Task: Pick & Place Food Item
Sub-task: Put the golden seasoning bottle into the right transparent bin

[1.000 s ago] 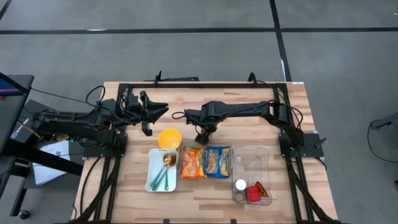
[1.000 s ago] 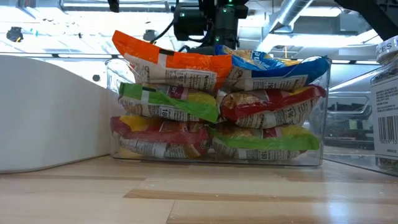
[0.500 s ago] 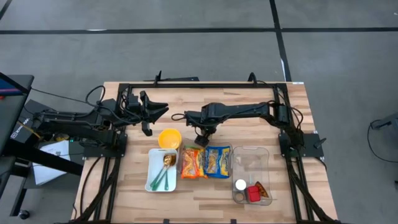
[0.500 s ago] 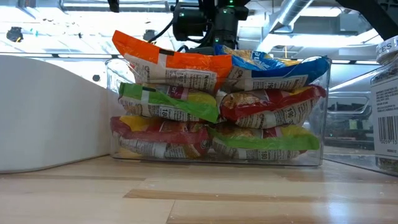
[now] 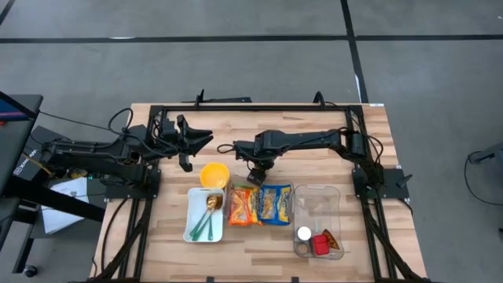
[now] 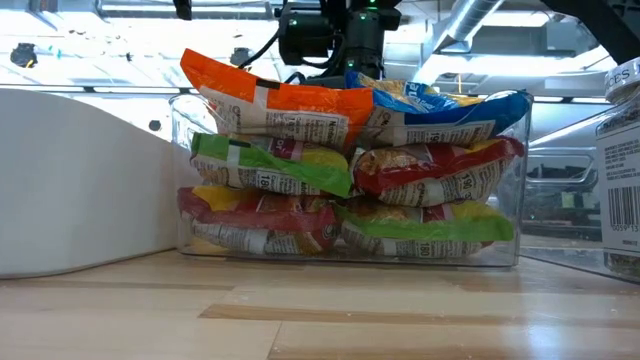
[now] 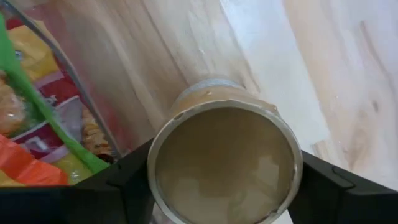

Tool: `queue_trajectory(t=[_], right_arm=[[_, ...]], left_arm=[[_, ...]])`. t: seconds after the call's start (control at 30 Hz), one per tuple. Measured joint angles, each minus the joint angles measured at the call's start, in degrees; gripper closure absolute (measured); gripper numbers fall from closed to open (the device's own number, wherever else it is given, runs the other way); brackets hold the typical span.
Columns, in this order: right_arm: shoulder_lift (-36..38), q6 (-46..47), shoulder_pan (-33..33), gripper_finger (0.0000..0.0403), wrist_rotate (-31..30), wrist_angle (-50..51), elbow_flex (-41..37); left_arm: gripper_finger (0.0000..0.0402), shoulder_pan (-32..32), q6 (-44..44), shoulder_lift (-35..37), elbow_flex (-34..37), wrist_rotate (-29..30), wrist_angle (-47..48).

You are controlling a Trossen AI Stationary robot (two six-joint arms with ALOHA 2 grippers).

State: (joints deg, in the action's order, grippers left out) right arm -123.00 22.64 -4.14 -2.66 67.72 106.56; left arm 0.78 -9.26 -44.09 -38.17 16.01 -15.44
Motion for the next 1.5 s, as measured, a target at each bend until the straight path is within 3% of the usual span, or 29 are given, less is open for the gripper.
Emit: queue_trajectory(t=[0.33,0.8,1.17,1.5], right_arm=[[1.5,-0.8,-1.7,0.014,-2.2,5.1,-0.1],[16.1,1.7,-5.7,0.014,-3.6,12.2,0.0],[24.3,13.8,2.8,0.014,-3.4,20.4,-0.3],[33.9,36.1,14.3,0.014,-2.7,20.4,-13.6]], left_arm=[[0.0325,0.0,0.0,0.0,0.0,0.0,0.0],[0.0325,0.0,-0.2,0.0,0.0,0.0,0.0],[0.0325,0.0,-0.1,0.0,0.0,0.0,0.2],[0.0325,-0.3,1.4,0.0,0.0,0.0,0.2]])
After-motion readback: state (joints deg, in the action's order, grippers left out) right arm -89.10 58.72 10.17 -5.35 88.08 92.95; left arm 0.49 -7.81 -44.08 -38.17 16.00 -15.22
